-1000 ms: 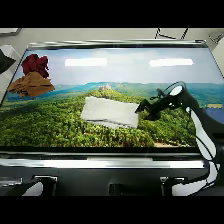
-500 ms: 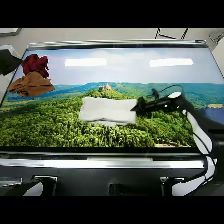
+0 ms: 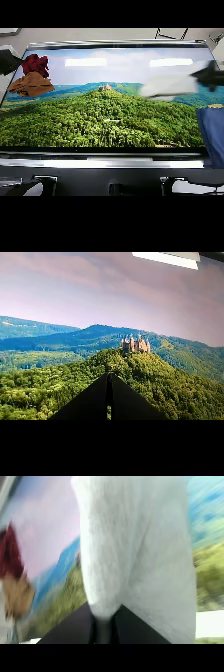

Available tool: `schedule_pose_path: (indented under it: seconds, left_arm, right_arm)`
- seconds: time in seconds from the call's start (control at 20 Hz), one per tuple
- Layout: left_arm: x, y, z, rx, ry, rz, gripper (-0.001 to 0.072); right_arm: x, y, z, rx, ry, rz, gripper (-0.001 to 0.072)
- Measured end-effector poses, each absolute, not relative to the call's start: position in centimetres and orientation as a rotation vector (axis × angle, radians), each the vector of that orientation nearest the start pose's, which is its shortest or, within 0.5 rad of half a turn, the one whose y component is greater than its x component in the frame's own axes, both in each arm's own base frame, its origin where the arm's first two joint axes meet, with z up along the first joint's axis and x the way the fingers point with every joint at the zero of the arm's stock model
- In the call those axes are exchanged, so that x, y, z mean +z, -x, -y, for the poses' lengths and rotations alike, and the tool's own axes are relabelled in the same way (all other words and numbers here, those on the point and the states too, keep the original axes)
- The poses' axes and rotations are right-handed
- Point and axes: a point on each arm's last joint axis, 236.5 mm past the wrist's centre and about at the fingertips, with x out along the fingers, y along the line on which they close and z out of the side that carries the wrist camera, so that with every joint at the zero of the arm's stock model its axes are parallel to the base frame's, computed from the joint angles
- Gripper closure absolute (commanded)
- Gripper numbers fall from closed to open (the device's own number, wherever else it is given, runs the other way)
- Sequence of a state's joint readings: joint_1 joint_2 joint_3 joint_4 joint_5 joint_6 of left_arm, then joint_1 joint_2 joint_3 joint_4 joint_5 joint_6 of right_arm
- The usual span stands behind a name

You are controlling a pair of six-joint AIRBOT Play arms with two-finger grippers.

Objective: Fold the clothes and pants, and hang the long-sleeved shirts on hangers.

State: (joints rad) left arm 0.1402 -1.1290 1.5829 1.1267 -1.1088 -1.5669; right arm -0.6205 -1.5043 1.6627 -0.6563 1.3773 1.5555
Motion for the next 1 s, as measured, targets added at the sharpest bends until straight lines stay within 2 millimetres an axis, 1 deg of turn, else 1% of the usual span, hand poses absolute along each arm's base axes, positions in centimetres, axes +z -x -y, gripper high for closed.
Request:
schedule_pose_path:
  seconds: [0.05, 0.1, 0.2, 0.3, 0.45, 0.55, 0.65, 0.85, 1.0]
  left_arm:
    - [27.1, -43.3, 3.1, -0.185, 0.360, -0.618, 0.0683]
    - [27.1, -43.3, 3.1, -0.185, 0.360, -0.618, 0.0682]
    - [27.1, -43.3, 3.1, -0.185, 0.360, -0.618, 0.0682]
    - [27.1, -43.3, 3.1, -0.185, 0.360, -0.617, 0.0682]
    - [27.2, -43.3, 3.1, -0.185, 0.360, -0.616, 0.0682]
    - [27.3, -43.5, 3.0, -0.183, 0.361, -0.606, 0.0683]
    - [27.6, -43.6, 2.9, -0.181, 0.362, -0.594, 0.0683]
    - [27.9, -43.9, 2.8, -0.178, 0.363, -0.577, 0.0683]
    - [28.0, -44.0, 2.7, -0.176, 0.363, -0.569, 0.0683]
  right_arm:
    - [18.3, -45.2, 13.6, 0.079, -0.985, -0.793, 0.0673]
    - [19.2, -44.1, 16.2, 0.016, -1.002, -0.754, 0.0673]
    - [20.3, -41.4, 20.5, -0.096, -1.046, -0.700, 0.0673]
    - [20.8, -38.4, 23.9, -0.189, -1.104, -0.673, 0.0673]
    - [20.7, -34.1, 26.9, -0.292, -1.199, -0.666, 0.0673]
    - [20.9, -31.8, 28.0, -0.337, -1.243, -0.654, 0.0673]
    - [21.7, -30.6, 28.3, -0.349, -1.269, -0.632, 0.0673]
    - [22.6, -29.6, 27.9, -0.340, -1.292, -0.620, 0.0673]
    - [23.9, -29.8, 27.2, -0.302, -1.304, -0.595, 0.0673]
